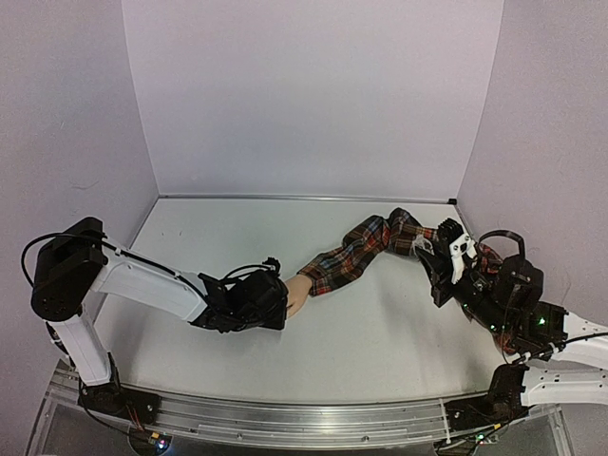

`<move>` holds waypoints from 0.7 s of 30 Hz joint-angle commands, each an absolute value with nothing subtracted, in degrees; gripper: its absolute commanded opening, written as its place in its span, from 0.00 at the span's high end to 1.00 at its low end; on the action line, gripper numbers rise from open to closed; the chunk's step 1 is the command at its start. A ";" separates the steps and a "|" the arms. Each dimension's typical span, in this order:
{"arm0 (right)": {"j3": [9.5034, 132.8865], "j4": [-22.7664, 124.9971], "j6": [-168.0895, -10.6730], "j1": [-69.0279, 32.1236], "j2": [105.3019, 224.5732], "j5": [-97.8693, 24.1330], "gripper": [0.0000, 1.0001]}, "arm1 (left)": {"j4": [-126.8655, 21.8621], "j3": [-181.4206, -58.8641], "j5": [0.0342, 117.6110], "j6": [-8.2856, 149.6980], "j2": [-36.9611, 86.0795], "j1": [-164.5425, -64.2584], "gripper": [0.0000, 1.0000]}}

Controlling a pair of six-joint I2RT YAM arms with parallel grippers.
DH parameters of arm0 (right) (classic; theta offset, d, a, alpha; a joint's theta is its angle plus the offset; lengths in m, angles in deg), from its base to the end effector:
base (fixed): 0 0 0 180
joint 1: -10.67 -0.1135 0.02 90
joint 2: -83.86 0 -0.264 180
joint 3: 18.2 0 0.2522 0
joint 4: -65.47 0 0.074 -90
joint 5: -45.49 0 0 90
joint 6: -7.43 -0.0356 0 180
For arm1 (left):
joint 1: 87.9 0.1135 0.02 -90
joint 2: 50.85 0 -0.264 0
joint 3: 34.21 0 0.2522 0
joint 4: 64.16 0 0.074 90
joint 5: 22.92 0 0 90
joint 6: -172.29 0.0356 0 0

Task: Paint the nails

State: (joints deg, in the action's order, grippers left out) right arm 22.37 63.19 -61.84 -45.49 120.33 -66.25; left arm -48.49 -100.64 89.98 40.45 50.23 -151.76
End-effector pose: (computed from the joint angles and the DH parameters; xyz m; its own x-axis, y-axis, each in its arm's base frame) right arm 0.1035 0.1308 0.2919 0.2167 -0.2673 -0.9390 -0.5225 0.7807 -0.3428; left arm 0.1650 -0.3049 0.1470 -0.7312 0.0952 -0.6755 0.3084 0.9294 -0.2028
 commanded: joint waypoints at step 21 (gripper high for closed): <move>22.54 64.81 -62.68 -44.90 118.20 -66.08 1.00 | -50.13 -102.09 89.08 43.13 50.85 -151.36 1.00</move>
